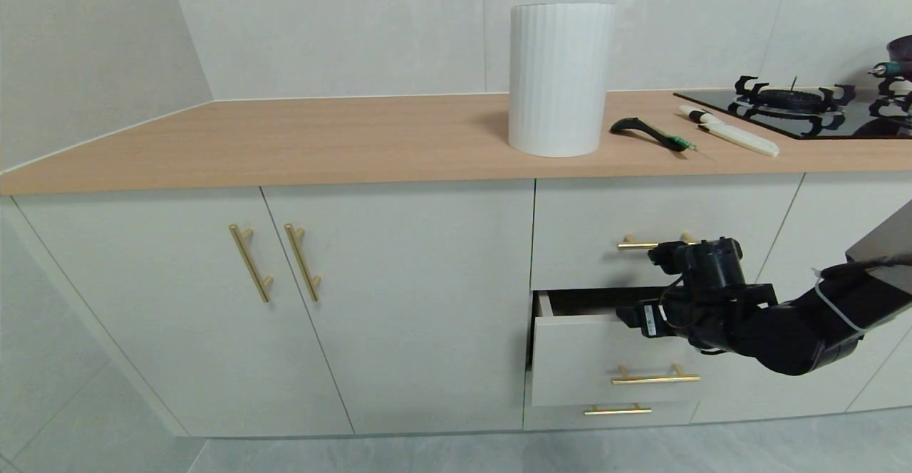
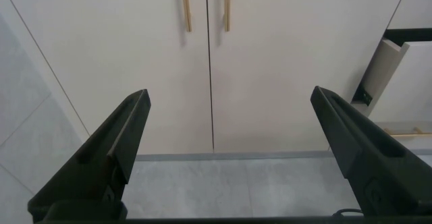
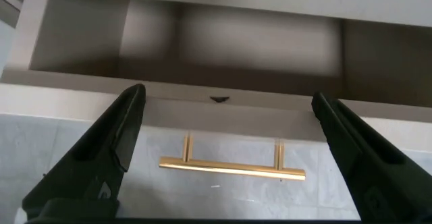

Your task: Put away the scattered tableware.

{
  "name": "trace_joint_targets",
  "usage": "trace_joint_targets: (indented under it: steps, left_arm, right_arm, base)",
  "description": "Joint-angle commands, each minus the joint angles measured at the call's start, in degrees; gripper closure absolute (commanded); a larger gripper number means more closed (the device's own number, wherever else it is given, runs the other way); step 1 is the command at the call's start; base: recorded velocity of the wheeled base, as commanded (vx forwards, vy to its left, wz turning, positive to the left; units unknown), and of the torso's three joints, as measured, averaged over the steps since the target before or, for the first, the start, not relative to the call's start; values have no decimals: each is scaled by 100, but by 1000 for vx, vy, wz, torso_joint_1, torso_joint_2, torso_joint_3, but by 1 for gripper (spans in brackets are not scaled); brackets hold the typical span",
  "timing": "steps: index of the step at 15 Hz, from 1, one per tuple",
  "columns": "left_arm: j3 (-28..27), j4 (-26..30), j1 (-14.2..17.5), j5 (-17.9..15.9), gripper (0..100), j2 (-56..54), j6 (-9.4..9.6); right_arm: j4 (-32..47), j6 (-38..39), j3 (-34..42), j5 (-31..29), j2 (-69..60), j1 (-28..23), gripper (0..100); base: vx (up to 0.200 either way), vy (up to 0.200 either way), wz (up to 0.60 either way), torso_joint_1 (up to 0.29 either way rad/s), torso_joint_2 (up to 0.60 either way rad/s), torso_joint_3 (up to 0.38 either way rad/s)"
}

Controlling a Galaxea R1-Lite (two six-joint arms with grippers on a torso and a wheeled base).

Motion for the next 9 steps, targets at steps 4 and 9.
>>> trace_joint_targets:
  steps: [4,9]
  left_arm:
    - [0,0,2,-2,0,2,-1]
    - [0,0,2,-2,0,2,-1]
  right_arm:
    - [-180,239,-43,-10,-5,6,0]
    - [-602,380,-87,-203,346,-2,0]
  base:
    - [0,0,0,0,0,0]
    - [0,0,0,0,0,0]
